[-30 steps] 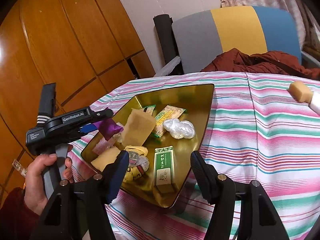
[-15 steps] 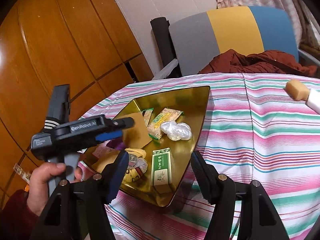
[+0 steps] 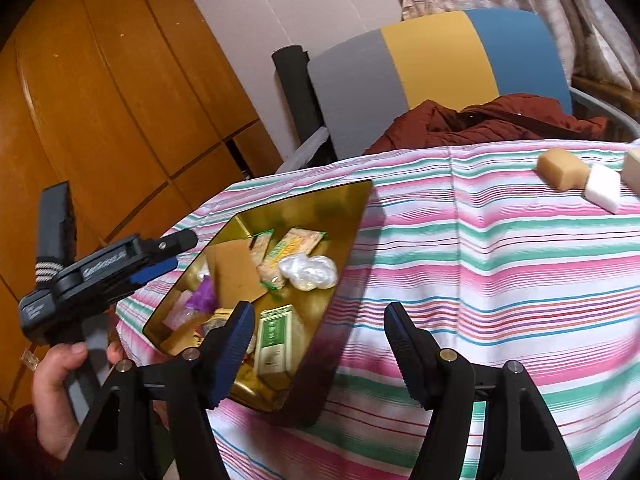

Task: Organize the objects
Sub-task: 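Move both tools from the gold tray back to the remaining items, then grasp a purple snack packet with the right tool while the left tool grasps a yellow sponge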

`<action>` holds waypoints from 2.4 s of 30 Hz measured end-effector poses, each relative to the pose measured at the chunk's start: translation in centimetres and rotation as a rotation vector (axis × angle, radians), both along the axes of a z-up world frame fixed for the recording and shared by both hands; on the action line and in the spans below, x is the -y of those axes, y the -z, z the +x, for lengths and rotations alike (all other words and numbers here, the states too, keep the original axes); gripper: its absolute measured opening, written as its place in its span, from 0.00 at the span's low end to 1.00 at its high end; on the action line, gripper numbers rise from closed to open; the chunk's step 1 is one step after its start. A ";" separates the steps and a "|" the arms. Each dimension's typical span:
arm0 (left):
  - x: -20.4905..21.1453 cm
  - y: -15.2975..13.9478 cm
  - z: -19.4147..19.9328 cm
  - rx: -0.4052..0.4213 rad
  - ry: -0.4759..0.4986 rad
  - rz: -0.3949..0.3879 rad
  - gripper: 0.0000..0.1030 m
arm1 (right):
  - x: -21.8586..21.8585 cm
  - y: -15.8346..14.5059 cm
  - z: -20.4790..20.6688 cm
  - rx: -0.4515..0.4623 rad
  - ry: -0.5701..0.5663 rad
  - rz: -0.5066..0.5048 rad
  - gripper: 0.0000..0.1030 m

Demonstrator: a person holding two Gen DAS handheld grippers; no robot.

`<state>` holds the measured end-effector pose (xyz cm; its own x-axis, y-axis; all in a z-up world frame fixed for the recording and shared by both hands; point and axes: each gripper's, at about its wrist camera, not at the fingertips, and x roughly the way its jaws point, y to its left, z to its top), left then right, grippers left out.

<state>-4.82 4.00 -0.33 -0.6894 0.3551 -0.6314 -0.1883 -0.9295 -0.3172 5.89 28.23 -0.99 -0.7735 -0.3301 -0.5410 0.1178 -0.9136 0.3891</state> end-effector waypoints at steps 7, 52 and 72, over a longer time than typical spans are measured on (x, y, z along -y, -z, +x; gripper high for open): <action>-6.5 0.1 1.8 0.025 0.203 -0.044 0.66 | -3.6 0.2 0.4 0.012 0.071 0.041 0.70; -27.4 5.1 4.6 0.189 0.613 -0.153 0.66 | -46.1 5.4 1.8 0.289 0.951 0.122 0.43; -40.7 3.8 -10.1 0.193 0.426 -0.192 0.80 | -43.0 6.2 0.6 0.251 0.816 0.245 0.40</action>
